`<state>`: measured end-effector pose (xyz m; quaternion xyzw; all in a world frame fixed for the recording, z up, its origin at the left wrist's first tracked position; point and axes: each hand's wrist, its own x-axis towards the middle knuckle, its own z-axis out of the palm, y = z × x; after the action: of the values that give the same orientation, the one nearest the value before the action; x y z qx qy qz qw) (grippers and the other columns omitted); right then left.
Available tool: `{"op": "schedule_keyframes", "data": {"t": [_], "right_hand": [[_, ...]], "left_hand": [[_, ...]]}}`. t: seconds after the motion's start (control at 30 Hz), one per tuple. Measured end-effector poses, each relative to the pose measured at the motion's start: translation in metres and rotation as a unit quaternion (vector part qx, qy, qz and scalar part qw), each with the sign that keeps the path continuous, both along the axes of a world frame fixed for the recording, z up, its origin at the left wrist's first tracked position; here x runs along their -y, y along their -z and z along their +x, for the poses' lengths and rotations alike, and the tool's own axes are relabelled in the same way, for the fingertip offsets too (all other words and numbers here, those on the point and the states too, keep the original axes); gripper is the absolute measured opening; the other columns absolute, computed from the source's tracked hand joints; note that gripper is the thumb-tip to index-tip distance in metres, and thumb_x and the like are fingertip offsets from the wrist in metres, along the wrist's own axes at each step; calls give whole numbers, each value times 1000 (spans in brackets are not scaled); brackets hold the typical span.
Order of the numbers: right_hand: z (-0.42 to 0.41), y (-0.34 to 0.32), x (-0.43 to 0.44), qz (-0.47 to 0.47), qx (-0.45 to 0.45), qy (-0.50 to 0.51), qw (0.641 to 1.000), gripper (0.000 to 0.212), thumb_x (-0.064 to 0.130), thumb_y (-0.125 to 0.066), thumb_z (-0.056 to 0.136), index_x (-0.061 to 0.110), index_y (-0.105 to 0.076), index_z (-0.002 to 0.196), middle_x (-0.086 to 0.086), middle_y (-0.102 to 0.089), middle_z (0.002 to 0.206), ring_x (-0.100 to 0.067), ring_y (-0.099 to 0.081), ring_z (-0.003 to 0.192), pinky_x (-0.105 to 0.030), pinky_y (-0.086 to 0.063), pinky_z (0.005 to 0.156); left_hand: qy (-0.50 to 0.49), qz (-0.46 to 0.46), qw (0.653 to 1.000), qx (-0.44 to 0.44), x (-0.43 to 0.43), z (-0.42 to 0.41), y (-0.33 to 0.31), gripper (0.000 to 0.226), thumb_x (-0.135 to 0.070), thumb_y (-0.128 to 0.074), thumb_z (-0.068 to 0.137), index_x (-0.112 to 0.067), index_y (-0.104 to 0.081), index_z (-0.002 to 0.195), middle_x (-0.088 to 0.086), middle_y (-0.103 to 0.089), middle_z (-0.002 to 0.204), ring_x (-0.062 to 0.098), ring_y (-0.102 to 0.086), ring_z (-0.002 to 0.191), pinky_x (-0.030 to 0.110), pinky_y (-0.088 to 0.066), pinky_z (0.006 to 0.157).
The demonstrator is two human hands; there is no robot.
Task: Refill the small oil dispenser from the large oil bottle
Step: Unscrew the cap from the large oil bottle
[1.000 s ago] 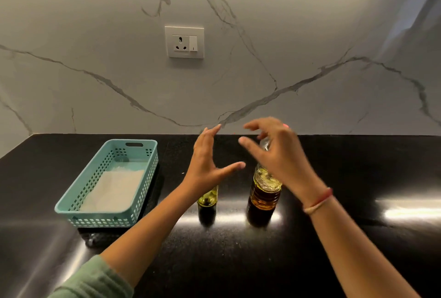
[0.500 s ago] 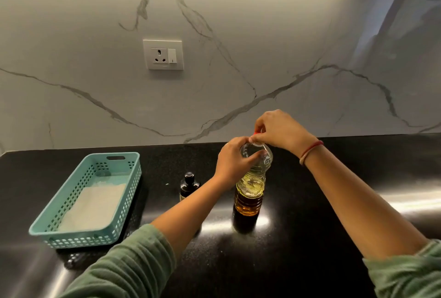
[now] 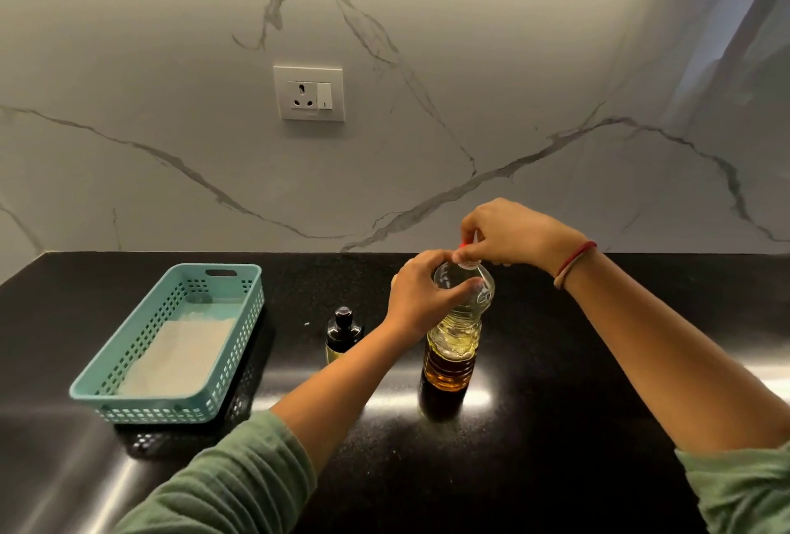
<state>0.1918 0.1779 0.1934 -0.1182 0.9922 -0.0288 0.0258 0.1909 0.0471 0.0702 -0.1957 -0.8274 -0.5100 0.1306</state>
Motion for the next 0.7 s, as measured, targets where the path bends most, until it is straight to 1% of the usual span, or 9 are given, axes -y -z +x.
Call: {"op": "schedule_keyframes", "data": {"t": [0.07, 0.13, 0.2, 0.27, 0.37, 0.43, 0.53, 0.6, 0.7], "right_hand": [[-1, 0, 0, -1, -3, -26, 1000, 26, 34, -64, 88, 14, -68, 104, -4, -68, 96, -11, -60, 71, -19, -44, 62], [-3, -3, -2, -1, 14, -60, 998, 26, 24, -67, 87, 18, -66, 112, -3, -66, 110, -12, -57, 87, -20, -43, 72], [-3, -6, -4, -9, 63, -81, 995, 44, 20, -69, 85, 20, -57, 127, -3, -60, 124, -15, -56, 100, -22, -46, 78], [-3, -4, -6, -31, 94, -78, 992, 61, 29, -70, 84, 21, -45, 138, -2, -52, 133, -19, -54, 111, -22, -49, 79], [-2, 2, -7, -16, 19, -61, 998, 52, 48, -63, 85, 19, -54, 127, -2, -59, 123, -17, -56, 103, -21, -42, 77], [0, 4, -6, 5, -26, -65, 998, 35, 43, -61, 89, 16, -63, 111, -3, -64, 110, -14, -56, 91, -22, -40, 73], [0, 3, -10, -17, -13, -98, 995, 25, 28, -65, 88, 17, -66, 110, 0, -64, 107, -10, -54, 89, -22, -43, 77], [1, 2, -16, -62, -12, -116, 991, 27, 21, -68, 86, 18, -66, 113, 4, -62, 107, -8, -55, 90, -19, -45, 79], [9, 7, -33, -210, -48, -117, 969, 31, 18, -70, 84, 16, -64, 115, 6, -61, 104, -9, -61, 91, -15, -50, 75]], "left_hand": [[-3, 3, 1000, 5, -2, 0, 0, 59, -69, -62, 67, -27, -67, 108, -7, -68, 104, 9, -62, 96, 42, -55, 83], [-5, 8, 1000, 13, -2, -2, 0, 57, -67, -65, 68, -28, -67, 110, -7, -68, 106, 9, -62, 98, 42, -55, 84], [-2, 12, 1000, 16, -1, -2, 0, 54, -60, -71, 70, -25, -67, 110, -5, -67, 107, 9, -61, 98, 42, -54, 85], [-1, 15, 1000, 18, -1, -1, 1, 55, -58, -72, 70, -20, -67, 109, -3, -67, 104, 9, -60, 96, 40, -54, 83], [4, 22, 1000, 19, -2, -1, 2, 61, -67, -65, 66, -20, -67, 104, -4, -67, 100, 10, -62, 93, 41, -55, 80], [6, 28, 999, 21, -2, -2, 3, 56, -67, -66, 66, -24, -68, 103, -6, -67, 99, 9, -62, 93, 43, -55, 80], [10, 32, 999, 16, -2, -3, 4, 53, -65, -68, 67, -28, -67, 106, -8, -68, 102, 7, -63, 95, 43, -55, 82], [14, 39, 999, 14, -2, -4, 5, 52, -64, -68, 67, -30, -67, 107, -9, -68, 103, 7, -62, 96, 42, -55, 83], [16, 48, 999, 14, -1, -2, 5, 54, -63, -68, 67, -28, -68, 107, -9, -68, 101, 5, -62, 94, 38, -55, 82]]}}
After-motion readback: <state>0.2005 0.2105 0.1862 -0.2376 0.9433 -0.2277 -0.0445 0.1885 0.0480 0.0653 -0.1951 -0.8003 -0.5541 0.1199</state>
